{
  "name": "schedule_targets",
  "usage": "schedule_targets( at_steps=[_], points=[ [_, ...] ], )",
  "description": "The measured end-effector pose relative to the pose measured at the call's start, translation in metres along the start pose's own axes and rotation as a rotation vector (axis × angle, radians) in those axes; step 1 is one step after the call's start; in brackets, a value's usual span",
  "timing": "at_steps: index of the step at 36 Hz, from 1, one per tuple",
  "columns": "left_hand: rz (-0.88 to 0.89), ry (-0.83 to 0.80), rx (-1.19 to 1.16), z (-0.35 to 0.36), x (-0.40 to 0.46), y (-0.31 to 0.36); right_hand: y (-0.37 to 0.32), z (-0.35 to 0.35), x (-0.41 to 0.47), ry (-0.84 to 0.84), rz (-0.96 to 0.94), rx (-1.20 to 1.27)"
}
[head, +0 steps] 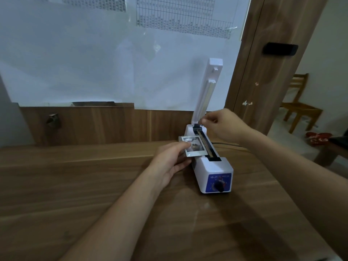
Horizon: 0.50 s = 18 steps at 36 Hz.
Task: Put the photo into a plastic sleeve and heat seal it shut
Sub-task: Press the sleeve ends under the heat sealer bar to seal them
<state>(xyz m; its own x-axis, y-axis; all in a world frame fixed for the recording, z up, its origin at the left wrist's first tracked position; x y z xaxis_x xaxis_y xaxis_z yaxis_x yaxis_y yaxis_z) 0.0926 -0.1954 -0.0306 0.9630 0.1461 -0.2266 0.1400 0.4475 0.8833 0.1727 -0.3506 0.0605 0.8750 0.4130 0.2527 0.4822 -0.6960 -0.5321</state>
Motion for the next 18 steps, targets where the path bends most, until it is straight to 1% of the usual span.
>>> schedule_targets(
  at_steps=[3, 7, 11, 18],
  points=[
    [0.024, -0.013, 0.029, 0.001, 0.0, 0.0, 0.002, 0.008, 0.006, -0.093, -0.064, -0.119],
    [0.05, -0.04, 0.05, 0.002, 0.0, 0.002, 0.002, 0.013, 0.012, -0.19, -0.094, -0.09],
    [0.086, -0.066, 0.046, 0.001, 0.001, 0.003, 0.002, 0.018, 0.019, -0.227, -0.098, -0.031],
    [0.117, -0.1, 0.028, 0.003, 0.0, 0.004, 0.004, 0.021, 0.025, -0.243, -0.08, -0.024]
  ],
)
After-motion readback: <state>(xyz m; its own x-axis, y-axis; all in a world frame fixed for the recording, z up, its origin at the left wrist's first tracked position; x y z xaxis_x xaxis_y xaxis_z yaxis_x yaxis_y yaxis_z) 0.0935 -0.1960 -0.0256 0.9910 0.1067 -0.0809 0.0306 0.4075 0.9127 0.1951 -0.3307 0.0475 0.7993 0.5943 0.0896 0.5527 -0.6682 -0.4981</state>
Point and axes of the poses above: each hand's wrist, its own x-axis towards the middle knuckle, its own z-axis out of the palm, y = z × x, the point moved 2 cm from there along x, towards the middle knuckle, and after that the axes turned 1 degree about x, right-handed, at the moved point
